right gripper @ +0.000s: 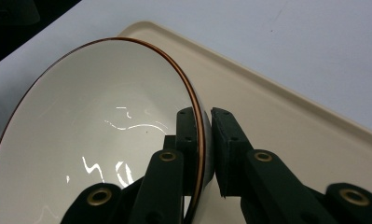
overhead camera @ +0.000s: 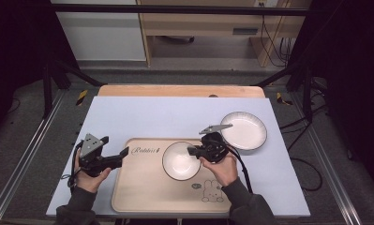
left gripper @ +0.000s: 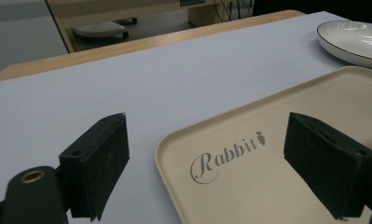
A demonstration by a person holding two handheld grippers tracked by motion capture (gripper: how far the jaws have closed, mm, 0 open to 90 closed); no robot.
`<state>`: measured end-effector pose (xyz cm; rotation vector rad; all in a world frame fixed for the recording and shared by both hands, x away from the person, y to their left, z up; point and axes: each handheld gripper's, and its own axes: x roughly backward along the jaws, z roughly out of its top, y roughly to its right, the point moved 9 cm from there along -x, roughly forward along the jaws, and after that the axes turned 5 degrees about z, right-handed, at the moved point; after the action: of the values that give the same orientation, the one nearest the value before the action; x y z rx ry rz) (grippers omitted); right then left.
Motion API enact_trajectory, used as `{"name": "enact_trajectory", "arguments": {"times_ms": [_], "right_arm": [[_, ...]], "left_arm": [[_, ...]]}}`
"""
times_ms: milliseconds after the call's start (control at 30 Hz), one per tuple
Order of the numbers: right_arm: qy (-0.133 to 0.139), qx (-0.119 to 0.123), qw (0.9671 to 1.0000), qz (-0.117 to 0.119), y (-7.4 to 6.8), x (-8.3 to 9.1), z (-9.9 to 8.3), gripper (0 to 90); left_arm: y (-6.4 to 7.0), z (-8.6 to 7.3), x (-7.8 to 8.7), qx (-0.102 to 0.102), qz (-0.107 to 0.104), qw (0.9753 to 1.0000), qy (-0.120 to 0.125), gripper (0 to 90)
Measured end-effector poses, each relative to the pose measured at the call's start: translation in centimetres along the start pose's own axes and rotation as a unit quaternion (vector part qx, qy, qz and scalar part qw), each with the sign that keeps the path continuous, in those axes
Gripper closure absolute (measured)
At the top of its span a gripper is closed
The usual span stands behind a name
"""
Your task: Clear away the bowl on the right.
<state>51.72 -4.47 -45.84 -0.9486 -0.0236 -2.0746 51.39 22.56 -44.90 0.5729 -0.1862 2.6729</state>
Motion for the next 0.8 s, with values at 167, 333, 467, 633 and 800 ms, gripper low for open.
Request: {"name": "enact_trajectory", "arguments": {"times_ms": [167, 333, 467, 633, 800], "right_arm": [[-0.012, 0.002, 0.9999, 0.006, -0.5, -0.8, -0.7, 81.8], [-0.026, -0.001, 0.9996, 0.009, -0.9, -1.8, -1.3, 81.8], [-0.036, 0.003, 0.9993, 0.007, -1.2, -2.4, -1.8, 81.7], [-0.042, -0.003, 0.9991, 0.010, -1.3, -2.9, -2.1, 81.8], [-0.050, -0.002, 0.9987, 0.007, -1.1, -3.5, -2.5, 81.8]], "left_arm": [[-0.1, 0.0, 0.0, 0.002, -0.001, 1.0000, 0.001, 13.5], [0.0, 0.0, 0.0, 0.002, -0.001, 1.0000, 0.000, 13.6], [0.0, 0.1, 0.1, 0.002, -0.001, 1.0000, 0.002, 13.6], [0.0, 0.0, 0.1, 0.001, -0.001, 1.0000, 0.001, 13.6], [0.0, 0.1, 0.1, 0.002, -0.001, 1.0000, 0.002, 13.7]]}}
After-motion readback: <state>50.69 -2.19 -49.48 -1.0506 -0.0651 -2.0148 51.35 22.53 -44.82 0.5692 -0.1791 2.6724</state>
